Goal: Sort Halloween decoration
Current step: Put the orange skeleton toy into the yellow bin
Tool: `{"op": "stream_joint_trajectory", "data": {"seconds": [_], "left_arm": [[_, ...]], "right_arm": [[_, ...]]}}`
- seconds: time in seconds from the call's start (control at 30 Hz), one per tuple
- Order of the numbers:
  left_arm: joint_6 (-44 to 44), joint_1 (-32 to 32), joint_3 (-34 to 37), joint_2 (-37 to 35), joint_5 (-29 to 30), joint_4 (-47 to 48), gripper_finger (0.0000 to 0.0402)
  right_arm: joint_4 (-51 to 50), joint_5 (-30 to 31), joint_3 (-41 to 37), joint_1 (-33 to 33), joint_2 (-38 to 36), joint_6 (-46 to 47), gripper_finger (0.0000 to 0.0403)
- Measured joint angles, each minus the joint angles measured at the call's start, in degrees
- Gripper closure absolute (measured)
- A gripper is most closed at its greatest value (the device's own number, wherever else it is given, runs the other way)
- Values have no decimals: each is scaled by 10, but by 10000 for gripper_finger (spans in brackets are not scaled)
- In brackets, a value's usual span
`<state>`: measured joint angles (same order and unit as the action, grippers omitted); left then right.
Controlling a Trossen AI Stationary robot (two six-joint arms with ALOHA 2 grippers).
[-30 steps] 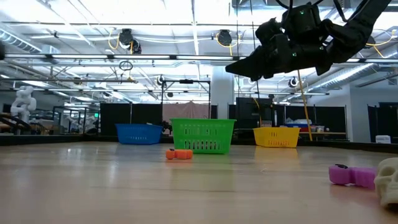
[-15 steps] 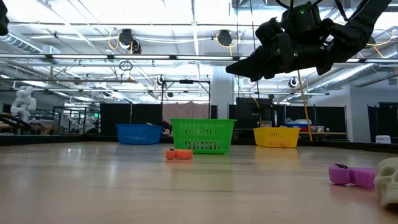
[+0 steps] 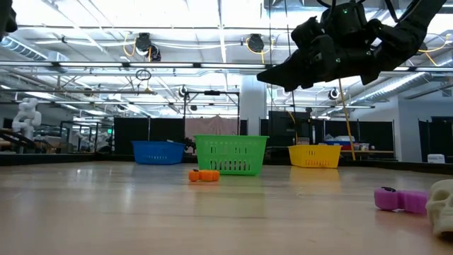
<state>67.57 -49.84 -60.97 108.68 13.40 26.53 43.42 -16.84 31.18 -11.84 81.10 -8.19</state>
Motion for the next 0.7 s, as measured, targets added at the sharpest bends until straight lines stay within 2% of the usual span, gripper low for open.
{"op": "stream_joint_trajectory", "data": {"seconds": [0.07,0.13,0.17,0.27,0.33,0.5,0.7], "left_arm": [[-16,0,0,-3,-3,9,376],[-19,4,0,-16,-5,25,392],[-17,7,0,-23,-1,35,392],[-15,26,9,-49,70,107,392],[-20,41,6,-66,99,99,396],[-57,83,29,-113,121,104,399],[-159,142,38,-154,132,82,400]], "right_arm": [[0,0,0,2,0,0,403],[0,1,0,4,0,0,403],[0,1,0,4,0,0,403],[0,1,0,5,0,0,403],[-4,1,0,7,0,0,403],[-18,2,0,7,0,0,403],[-27,3,0,7,0,-4,403]]}}
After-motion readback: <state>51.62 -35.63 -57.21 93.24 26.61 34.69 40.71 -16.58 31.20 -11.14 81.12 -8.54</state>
